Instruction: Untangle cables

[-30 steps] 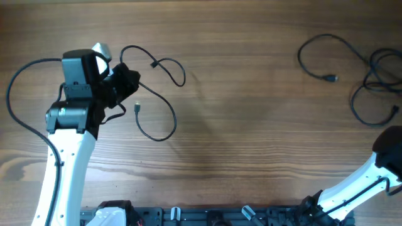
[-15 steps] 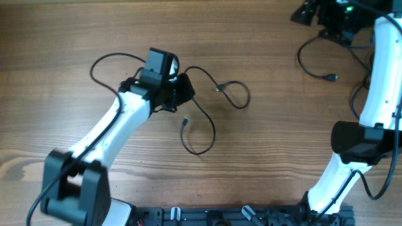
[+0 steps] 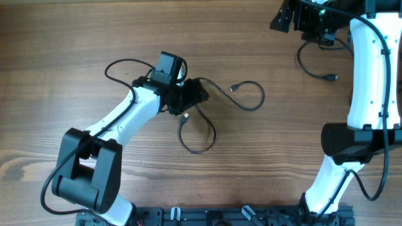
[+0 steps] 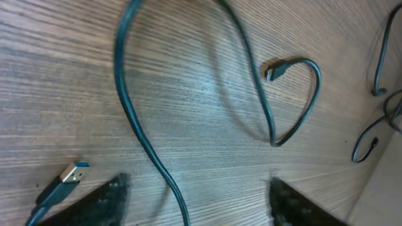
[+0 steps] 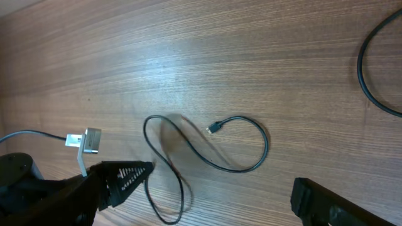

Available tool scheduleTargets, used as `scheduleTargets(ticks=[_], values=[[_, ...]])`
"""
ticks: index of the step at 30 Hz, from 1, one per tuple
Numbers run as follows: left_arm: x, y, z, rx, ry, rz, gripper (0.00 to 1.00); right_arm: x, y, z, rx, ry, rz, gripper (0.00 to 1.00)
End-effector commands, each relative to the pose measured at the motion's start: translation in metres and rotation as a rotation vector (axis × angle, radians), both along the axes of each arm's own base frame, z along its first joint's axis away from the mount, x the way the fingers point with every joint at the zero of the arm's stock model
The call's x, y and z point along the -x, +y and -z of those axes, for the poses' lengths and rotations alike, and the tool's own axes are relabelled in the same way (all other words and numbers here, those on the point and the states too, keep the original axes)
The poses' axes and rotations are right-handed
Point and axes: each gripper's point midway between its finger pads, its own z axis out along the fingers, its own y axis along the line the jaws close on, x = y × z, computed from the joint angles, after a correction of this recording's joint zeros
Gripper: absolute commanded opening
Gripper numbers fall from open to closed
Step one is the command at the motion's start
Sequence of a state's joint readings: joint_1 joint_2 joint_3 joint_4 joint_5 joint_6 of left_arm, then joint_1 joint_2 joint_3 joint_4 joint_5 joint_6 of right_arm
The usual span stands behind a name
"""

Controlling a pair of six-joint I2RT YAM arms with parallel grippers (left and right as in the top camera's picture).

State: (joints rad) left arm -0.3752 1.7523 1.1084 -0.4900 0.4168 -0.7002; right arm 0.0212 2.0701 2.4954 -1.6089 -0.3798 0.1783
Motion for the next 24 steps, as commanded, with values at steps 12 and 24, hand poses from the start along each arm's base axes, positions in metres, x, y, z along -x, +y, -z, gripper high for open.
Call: scheduleTargets(ticks=[12,24], values=[[-0.003,0.114,-0.141,0.006,-0.370,-0.114,1.00,0.010,0.028,-0.015,0.001,-0.037,-0.059,1.00],[-0.001,0.217,-0.101,-0.144,-0.218,-0.366,1.00,0.043,0.146,0.155,0.038,0.276,-0.054,0.92]])
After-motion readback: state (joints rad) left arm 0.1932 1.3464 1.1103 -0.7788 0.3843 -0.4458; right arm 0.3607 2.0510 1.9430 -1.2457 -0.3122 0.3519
